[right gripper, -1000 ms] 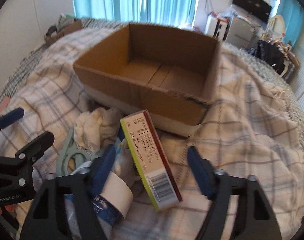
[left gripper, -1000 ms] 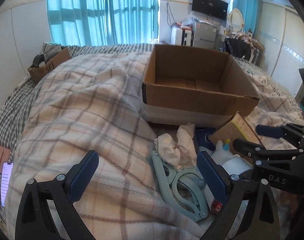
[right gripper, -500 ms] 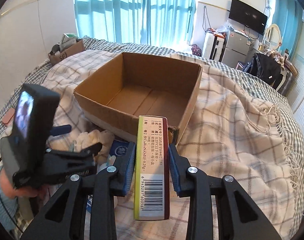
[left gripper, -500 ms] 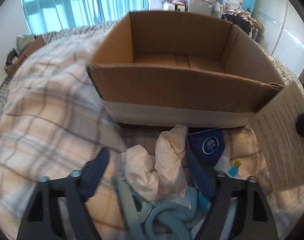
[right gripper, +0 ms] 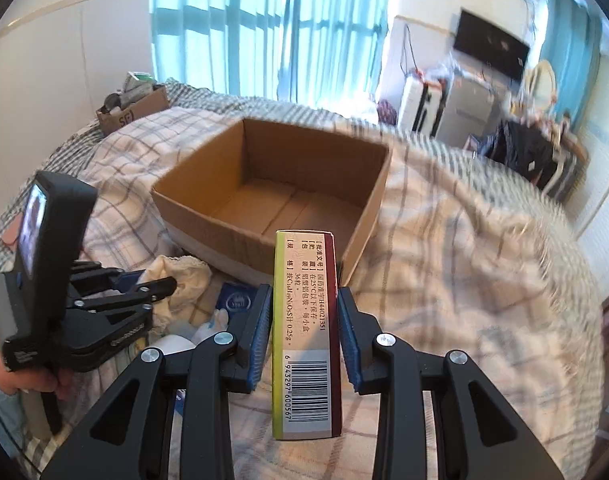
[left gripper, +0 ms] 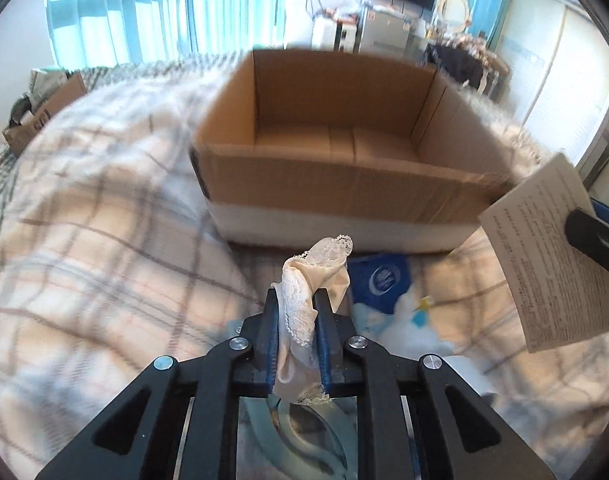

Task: Organize objects
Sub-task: 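Grasp the yellow-green medicine box with the right tool while the left tool grasps the white cloth, then carry both items into the cardboard box and open both tools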

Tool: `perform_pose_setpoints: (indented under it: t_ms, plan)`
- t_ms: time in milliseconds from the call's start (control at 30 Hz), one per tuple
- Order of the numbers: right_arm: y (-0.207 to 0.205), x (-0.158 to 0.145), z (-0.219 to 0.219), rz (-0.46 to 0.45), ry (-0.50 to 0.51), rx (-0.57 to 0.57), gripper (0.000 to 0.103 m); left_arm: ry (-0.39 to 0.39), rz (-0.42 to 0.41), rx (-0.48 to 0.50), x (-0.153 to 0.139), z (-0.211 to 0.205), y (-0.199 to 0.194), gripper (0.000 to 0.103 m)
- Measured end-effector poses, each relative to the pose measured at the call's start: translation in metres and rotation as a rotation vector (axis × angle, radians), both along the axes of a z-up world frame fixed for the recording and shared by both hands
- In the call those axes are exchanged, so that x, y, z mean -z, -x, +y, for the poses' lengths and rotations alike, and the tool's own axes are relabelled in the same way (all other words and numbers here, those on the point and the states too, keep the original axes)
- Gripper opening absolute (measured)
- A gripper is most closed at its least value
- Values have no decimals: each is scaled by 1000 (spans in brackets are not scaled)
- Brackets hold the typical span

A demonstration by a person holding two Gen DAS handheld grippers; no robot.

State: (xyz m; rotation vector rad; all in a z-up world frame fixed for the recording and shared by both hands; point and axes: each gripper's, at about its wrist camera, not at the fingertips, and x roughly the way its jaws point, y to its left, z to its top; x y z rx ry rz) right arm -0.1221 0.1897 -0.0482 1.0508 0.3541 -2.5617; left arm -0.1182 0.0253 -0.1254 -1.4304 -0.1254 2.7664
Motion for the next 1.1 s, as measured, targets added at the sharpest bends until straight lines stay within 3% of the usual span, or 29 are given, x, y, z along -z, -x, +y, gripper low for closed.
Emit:
perform_pose_setpoints:
  t_ms: [167,333,567,767,1100]
  plan:
    - [-7,-51,-9,113,-30,-10,30,-17,112,0,-49,-7,-14,16]
    - [0,-102,-17,201,1,-14,30,-4,198,29,-103,-11,-4,16]
    - [39,-127,-26,213,60,0,30,23,272,50,-143,-12,33,16]
    - [94,-106,-33,153,94,25,30,30,273,57,-137,-7,76,16]
    - [178,-6,-40,-49,95,37,29,38,155,65,-58,-1,137,16]
